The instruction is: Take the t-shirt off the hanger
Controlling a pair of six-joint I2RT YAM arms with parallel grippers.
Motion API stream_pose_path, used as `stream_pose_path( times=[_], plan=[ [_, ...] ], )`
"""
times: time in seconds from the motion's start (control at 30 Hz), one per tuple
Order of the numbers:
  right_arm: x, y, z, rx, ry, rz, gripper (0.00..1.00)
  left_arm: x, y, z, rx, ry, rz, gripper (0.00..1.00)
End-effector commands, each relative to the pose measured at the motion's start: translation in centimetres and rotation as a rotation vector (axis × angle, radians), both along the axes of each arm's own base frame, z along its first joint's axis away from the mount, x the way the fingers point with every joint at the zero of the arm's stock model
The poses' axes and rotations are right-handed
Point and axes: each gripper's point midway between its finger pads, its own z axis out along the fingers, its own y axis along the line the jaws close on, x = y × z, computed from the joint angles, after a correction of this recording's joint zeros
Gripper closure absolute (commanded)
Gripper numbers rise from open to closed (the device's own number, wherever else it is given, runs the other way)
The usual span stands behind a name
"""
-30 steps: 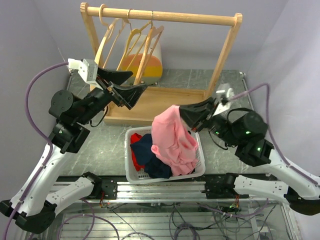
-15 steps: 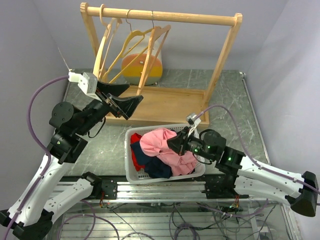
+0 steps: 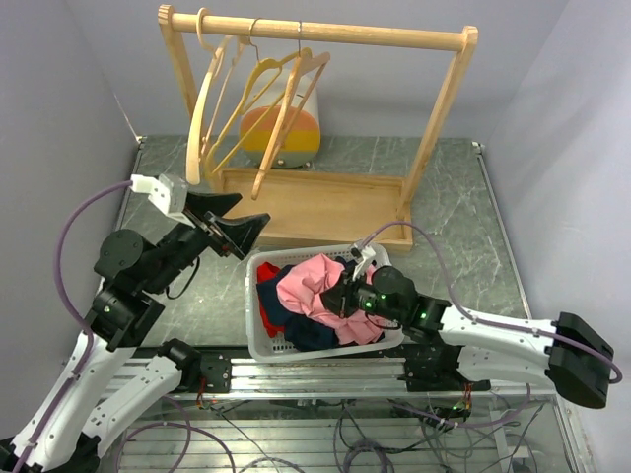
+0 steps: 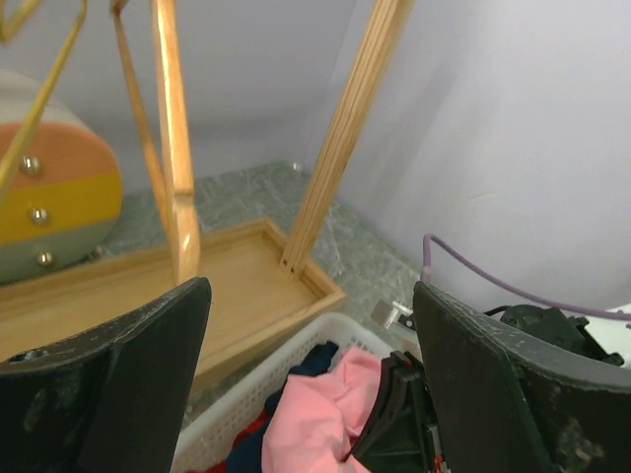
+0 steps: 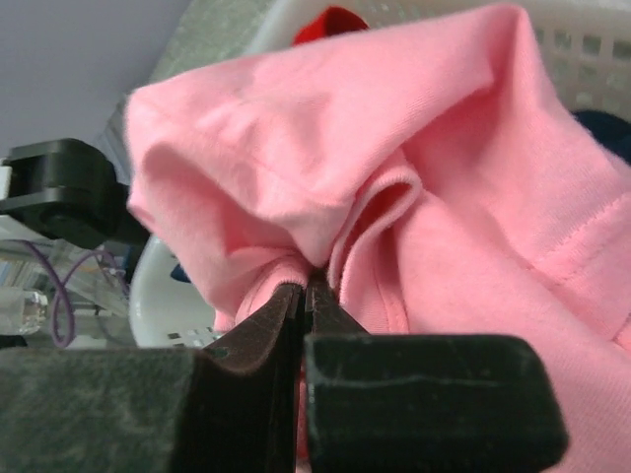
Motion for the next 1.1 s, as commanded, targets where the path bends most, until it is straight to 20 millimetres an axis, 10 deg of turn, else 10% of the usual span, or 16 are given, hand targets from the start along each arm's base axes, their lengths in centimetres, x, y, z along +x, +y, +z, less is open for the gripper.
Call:
stream_pose_path(
  times=[0.0, 0.37, 0.77, 1.07],
  plan=[
    [-0.2, -0.7, -5.1, -0.102, 0.102, -0.039, 1.0, 0.8, -0.3, -4.9, 0.049, 0.12, 0.007, 0.07],
    [-1.3, -3.7, -12.5, -0.296, 0.263, -0.119, 1.0, 1.9, 1.2, -14.4, 0.071, 0.325, 0.131, 0.07],
    [2.5, -6.1, -2.0, -0.446, -0.015, -0.195, 0.4, 6.4, 4.3, -23.6, 0.135, 0.487, 0.438, 0.01],
    [6.2, -13.2, 2.7, -0.527, -0.116, -0.524, 0.31, 7.8, 4.3, -26.8, 0.128, 0.514, 0.49, 0.02]
  ],
)
